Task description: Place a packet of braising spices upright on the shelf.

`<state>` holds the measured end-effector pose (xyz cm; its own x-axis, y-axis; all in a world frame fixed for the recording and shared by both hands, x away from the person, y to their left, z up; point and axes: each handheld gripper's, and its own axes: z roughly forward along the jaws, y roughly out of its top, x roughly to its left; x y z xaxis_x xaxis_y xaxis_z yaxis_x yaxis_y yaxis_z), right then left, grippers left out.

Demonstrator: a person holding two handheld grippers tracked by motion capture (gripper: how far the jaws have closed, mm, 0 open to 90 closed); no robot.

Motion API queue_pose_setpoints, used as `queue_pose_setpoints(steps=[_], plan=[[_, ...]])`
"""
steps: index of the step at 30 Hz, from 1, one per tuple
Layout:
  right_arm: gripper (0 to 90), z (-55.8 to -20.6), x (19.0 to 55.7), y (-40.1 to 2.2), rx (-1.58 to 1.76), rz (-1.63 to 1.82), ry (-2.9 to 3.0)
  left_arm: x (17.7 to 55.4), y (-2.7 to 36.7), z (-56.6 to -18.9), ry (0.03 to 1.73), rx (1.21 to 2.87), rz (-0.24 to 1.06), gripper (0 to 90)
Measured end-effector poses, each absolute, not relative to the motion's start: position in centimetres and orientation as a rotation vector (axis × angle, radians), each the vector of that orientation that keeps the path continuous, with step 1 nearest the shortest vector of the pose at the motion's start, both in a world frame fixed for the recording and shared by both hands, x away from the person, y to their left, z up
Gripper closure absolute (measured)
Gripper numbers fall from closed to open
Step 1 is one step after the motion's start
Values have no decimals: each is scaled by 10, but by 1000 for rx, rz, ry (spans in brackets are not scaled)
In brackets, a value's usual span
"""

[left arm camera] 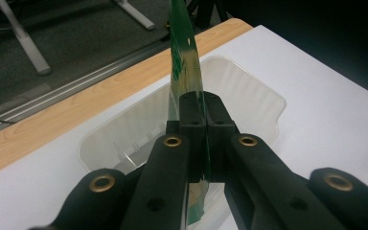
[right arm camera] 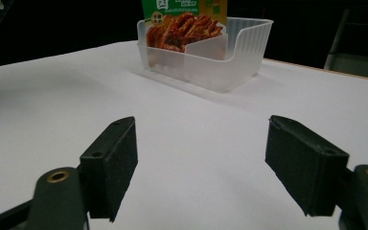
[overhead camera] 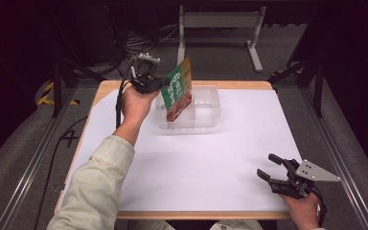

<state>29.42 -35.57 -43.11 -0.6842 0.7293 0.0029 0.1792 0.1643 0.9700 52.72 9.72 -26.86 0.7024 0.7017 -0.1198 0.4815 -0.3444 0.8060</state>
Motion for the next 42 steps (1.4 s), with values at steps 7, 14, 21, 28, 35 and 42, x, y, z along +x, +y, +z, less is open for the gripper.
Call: queue_pose_setpoints(steps=[7,14,21,28,35,42], plan=[[263,-431,297,-353,849,1546,1983,521,100,-263,877,2001,331,807],[261,-430,305,-348,828,1562,1992,499,103,-252,778,1948,429,553],[266,-426,317,-337,792,1569,2024,470,117,-247,649,1863,539,320],[267,-412,339,-325,732,1592,2044,436,137,-245,578,1787,487,202],[268,-400,354,-324,755,1624,2050,410,155,-247,586,1748,468,143],[282,-396,361,-330,775,1658,2036,388,171,-255,601,1749,447,75]])
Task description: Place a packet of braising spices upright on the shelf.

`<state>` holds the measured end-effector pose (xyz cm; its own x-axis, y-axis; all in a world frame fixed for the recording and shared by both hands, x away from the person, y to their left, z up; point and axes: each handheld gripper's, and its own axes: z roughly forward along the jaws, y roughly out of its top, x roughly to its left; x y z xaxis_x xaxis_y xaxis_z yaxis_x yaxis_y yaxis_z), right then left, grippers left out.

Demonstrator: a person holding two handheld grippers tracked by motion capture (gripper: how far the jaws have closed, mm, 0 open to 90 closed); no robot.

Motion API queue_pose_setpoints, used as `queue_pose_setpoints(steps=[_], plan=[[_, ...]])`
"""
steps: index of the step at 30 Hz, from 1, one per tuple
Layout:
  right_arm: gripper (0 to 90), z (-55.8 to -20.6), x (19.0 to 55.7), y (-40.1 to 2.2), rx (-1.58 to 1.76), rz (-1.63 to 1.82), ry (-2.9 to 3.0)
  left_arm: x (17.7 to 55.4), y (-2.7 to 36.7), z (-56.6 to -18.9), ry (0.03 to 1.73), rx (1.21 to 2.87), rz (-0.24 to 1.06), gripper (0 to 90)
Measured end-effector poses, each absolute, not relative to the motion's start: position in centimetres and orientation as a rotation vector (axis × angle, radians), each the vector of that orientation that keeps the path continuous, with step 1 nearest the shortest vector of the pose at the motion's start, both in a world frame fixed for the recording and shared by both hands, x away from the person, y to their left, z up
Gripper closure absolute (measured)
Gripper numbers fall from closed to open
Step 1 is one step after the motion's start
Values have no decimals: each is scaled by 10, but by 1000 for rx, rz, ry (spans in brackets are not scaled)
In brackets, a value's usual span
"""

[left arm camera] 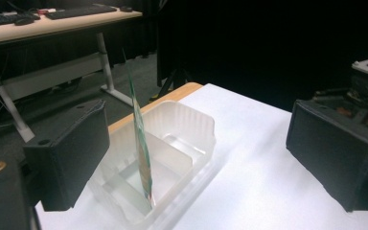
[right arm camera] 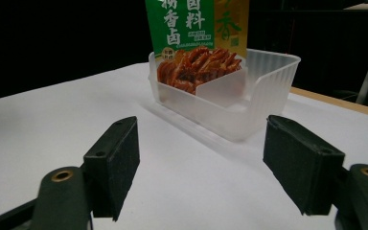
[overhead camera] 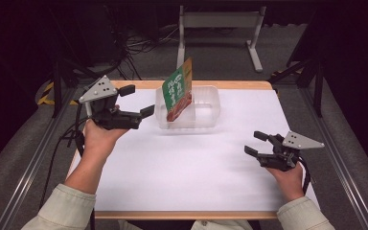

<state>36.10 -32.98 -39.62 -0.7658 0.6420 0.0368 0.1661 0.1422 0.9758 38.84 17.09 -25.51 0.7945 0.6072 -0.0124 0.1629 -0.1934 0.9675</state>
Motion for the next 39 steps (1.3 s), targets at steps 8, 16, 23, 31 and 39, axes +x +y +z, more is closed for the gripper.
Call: queue_pose_setpoints(steps=[8,16,23,31,39], plan=[[202,-397,362,-332,765,1618,2069,376,192,-271,594,1691,408,19],[67,-397,358,-341,783,1660,2094,362,204,-282,556,1689,403,4],[11,-399,356,-343,792,1662,2066,347,212,-295,578,1685,430,2],[22,-404,348,-346,794,1562,2052,338,224,-328,588,1637,478,11],[15,-408,347,-350,770,1543,2019,331,230,-370,589,1616,541,22]])
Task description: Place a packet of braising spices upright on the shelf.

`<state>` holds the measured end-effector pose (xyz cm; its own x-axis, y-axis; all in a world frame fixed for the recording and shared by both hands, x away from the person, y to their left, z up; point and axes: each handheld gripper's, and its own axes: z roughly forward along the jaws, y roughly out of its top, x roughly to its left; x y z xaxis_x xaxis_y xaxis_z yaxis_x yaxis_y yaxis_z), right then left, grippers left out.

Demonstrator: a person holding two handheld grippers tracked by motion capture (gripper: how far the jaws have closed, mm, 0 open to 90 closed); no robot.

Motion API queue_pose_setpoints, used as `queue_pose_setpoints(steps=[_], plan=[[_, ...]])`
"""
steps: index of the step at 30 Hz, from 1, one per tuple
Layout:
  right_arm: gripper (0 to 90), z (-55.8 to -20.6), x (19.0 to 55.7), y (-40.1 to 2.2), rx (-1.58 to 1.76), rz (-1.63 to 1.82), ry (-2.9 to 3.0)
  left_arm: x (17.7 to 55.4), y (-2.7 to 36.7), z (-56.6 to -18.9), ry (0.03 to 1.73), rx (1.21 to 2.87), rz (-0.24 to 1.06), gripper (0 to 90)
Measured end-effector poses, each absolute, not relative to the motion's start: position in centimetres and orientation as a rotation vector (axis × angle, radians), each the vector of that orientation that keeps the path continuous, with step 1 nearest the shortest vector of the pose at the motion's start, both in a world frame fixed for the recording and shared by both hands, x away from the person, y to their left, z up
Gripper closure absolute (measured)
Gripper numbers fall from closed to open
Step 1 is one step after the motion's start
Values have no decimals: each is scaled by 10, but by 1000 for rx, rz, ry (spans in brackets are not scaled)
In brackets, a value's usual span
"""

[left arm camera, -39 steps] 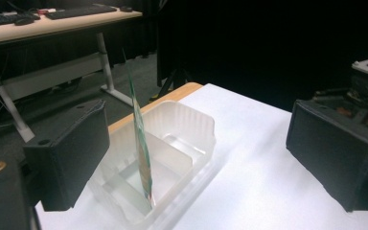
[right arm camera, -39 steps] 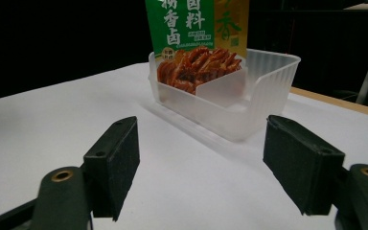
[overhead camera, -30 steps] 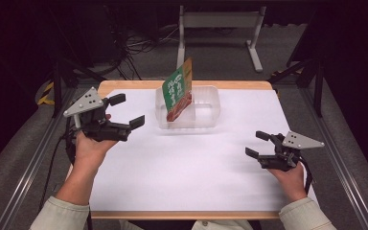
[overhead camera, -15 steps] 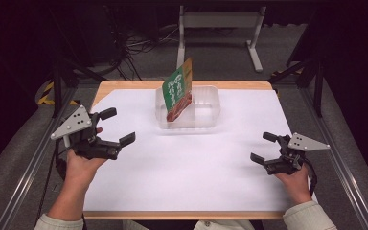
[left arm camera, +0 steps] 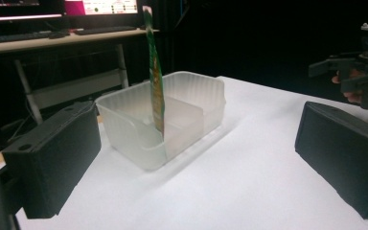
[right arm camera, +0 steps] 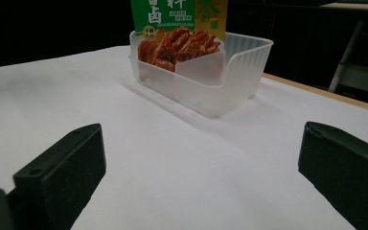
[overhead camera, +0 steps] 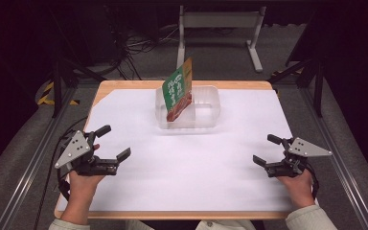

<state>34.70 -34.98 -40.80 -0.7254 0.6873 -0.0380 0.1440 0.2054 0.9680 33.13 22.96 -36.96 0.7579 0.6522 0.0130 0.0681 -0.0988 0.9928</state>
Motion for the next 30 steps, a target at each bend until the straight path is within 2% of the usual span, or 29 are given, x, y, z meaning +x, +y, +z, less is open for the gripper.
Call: queue_pose_setpoints(steps=[11,17,30], plan=[[4,-414,350,-348,753,1555,2040,332,233,-413,630,1690,504,14],[0,-417,351,-345,766,1578,2074,339,235,-426,728,1681,435,5],[0,-427,354,-336,807,1535,2179,354,231,-447,808,1904,439,11]])
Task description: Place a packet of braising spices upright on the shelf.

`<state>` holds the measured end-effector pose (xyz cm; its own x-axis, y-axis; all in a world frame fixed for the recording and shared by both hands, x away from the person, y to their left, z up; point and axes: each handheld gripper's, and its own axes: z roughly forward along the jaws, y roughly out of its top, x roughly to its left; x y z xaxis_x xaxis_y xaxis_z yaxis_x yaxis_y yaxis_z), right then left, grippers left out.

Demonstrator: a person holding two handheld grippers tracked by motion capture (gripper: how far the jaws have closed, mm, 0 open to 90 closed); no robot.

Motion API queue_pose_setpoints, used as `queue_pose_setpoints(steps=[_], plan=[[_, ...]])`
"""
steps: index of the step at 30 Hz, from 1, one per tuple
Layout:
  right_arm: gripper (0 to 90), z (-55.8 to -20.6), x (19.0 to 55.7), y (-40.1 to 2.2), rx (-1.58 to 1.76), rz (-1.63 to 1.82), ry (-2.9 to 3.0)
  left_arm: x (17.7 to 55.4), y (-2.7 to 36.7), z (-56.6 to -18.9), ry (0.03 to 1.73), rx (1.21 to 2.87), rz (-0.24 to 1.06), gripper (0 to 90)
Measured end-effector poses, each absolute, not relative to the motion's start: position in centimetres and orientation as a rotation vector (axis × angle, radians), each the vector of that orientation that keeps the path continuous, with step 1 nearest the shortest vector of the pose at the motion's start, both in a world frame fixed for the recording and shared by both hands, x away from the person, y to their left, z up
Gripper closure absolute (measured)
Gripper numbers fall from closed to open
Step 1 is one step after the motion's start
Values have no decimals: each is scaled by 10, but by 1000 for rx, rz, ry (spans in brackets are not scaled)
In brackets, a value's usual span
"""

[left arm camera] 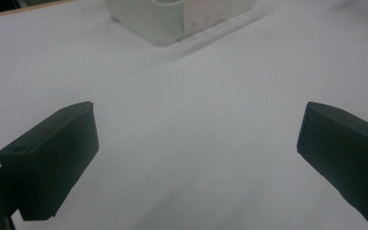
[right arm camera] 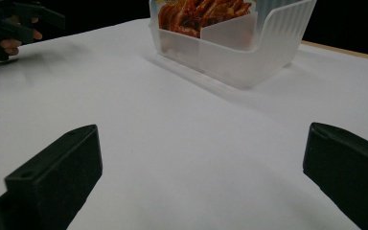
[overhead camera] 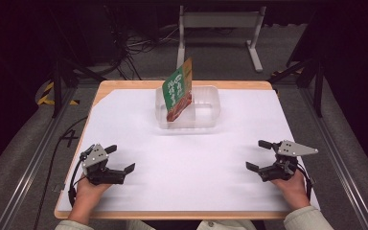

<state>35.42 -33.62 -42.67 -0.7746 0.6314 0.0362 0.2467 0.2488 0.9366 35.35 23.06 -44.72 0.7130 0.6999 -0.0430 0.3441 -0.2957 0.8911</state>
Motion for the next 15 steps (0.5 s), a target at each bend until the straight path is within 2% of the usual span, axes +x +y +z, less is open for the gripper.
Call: queue_pose_setpoints(steps=[7,15], plan=[[0,-432,357,-329,844,1466,2250,360,230,-455,886,1986,382,12],[0,-439,359,-321,872,1379,2330,360,229,-455,880,2000,385,18]])
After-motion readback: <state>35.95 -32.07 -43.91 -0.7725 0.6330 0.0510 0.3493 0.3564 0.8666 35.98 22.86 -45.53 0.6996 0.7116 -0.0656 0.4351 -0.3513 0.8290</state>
